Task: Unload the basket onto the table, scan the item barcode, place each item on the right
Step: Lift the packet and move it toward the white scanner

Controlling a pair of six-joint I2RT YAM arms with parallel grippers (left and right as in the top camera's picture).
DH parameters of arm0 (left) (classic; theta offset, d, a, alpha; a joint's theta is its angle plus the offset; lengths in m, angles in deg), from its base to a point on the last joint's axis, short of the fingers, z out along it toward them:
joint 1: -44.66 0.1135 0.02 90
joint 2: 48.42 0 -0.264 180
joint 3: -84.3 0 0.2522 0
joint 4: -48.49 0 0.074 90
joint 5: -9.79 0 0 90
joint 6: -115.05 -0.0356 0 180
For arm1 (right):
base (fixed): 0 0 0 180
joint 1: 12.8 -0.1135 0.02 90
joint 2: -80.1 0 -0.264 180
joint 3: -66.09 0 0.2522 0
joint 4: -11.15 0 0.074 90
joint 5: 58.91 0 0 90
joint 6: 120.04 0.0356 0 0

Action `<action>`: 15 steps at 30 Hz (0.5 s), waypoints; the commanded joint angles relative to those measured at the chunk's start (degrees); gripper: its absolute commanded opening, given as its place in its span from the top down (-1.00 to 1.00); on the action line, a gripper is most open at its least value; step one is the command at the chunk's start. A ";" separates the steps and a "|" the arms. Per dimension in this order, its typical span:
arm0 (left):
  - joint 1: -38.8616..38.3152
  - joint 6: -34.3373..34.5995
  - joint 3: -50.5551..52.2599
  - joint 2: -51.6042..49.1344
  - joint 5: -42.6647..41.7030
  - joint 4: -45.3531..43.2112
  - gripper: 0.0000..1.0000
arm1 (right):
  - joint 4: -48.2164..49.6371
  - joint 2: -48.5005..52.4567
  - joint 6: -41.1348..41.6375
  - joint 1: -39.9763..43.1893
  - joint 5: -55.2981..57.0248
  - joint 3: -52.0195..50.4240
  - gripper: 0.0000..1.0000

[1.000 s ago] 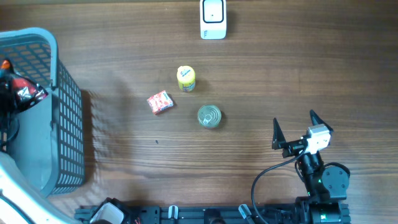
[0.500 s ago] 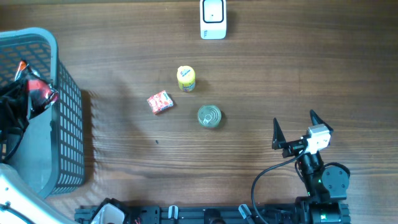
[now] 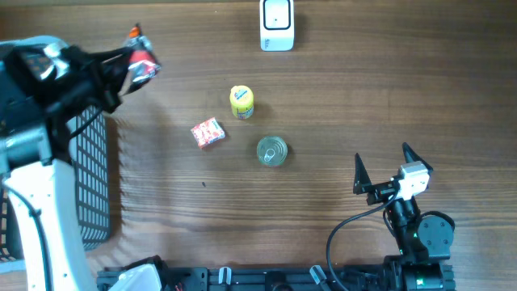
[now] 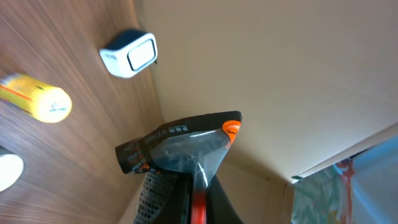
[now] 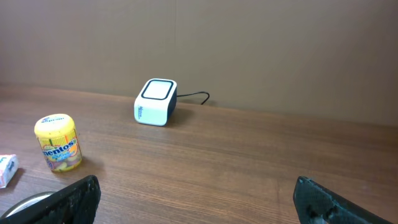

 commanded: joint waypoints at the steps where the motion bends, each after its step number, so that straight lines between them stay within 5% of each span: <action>1: -8.87 11.37 -0.04 -2.54 7.37 -3.52 0.91 | 0.13 -0.24 0.81 0.02 0.17 -0.07 -1.00; 6: -17.59 18.12 -0.04 -5.53 15.85 -4.48 0.92 | 0.13 -0.24 0.79 0.02 0.17 -0.07 -1.00; 15: -20.83 23.37 -0.04 -5.77 16.72 -4.35 0.92 | 0.13 -0.24 0.81 0.02 0.17 -0.07 -1.00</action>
